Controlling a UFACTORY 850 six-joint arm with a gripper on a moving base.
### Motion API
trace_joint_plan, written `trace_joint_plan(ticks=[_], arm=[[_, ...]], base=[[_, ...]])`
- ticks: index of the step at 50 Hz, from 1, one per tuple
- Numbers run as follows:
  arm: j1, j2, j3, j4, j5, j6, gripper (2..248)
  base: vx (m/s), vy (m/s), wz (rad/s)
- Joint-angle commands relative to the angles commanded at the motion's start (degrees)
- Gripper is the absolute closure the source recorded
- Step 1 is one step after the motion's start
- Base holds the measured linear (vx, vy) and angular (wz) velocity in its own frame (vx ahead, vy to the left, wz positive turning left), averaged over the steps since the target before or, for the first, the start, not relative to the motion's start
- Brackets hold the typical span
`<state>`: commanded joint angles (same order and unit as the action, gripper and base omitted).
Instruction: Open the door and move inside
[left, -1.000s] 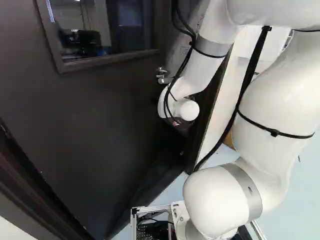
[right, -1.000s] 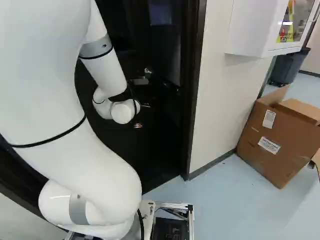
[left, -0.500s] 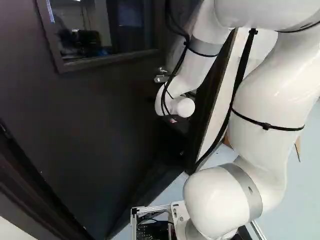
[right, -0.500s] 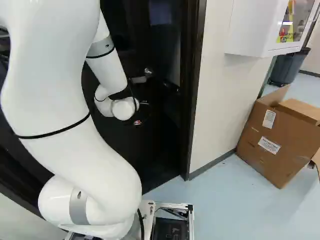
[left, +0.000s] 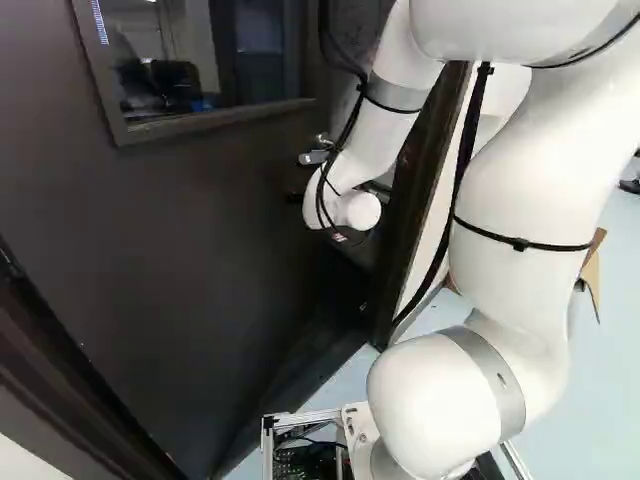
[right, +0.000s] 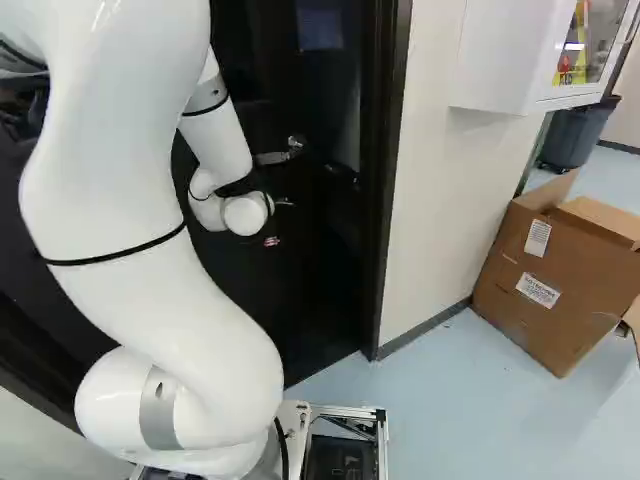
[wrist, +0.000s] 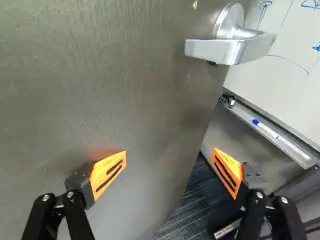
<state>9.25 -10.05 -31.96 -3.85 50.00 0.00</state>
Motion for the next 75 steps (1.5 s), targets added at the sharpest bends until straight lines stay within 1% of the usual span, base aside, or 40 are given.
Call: trace_joint_plan(ticks=[39, 75], arm=[[4.12, -4.39, -5.05, -0.41, 0.00, 0.00, 3], [8.72, -9.32, -10.95, -0.41, 0.00, 0.00, 3]], base=[[0.000, 0.000, 0.000], [0.000, 0.000, 0.000]])
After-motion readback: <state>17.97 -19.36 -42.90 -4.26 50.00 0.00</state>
